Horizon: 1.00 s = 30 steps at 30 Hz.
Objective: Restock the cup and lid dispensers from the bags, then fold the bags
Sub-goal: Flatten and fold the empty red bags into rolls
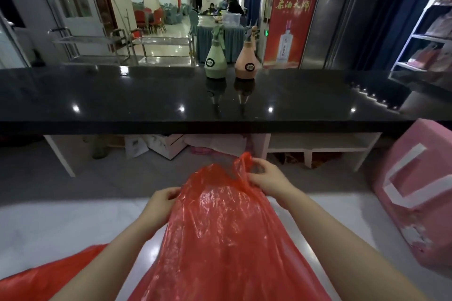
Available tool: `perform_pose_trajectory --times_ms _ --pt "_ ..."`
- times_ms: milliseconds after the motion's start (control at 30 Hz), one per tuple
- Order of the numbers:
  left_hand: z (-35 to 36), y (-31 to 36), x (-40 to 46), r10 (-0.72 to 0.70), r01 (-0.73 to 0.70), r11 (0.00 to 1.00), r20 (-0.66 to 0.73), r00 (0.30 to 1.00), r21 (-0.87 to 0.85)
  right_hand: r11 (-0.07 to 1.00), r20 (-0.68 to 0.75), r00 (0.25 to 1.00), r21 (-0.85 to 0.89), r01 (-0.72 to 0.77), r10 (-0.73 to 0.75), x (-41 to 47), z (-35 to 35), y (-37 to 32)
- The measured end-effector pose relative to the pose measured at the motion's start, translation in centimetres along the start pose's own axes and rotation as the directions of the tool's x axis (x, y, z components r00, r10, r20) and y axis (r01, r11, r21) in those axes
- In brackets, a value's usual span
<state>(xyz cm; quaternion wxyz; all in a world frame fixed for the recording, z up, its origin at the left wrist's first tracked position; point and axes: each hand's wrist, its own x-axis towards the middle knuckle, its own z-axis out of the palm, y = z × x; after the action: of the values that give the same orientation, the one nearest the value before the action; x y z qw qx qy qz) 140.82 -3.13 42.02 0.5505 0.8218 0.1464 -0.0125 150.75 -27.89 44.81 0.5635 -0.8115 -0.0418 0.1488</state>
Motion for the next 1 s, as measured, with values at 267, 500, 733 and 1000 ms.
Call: perform_pose_trajectory --times_ms 267,500,733,1000 --pt "3.0 0.0 1.3 -0.149 0.158 0.981 0.084 0.985 -0.113 0.981 0.007 1.000 0.192 -0.017 0.016 0.5 -0.1 1.2" --pt "4.6 1.3 3.0 -0.188 0.184 0.962 0.002 0.982 -0.200 0.977 -0.038 0.999 0.214 0.004 0.004 -0.5 1.8 1.2" --pt "-0.9 -2.1 3.6 -0.295 0.206 0.858 -0.123 0.948 -0.471 0.745 -0.365 0.838 0.663 -0.072 0.405 -0.5 -5.6 7.0" --pt "-3.7 -3.5 5.0 -0.365 0.196 0.793 -0.193 0.911 -0.576 0.498 -0.323 0.788 0.867 0.024 0.524 -1.5 -7.9 9.3"
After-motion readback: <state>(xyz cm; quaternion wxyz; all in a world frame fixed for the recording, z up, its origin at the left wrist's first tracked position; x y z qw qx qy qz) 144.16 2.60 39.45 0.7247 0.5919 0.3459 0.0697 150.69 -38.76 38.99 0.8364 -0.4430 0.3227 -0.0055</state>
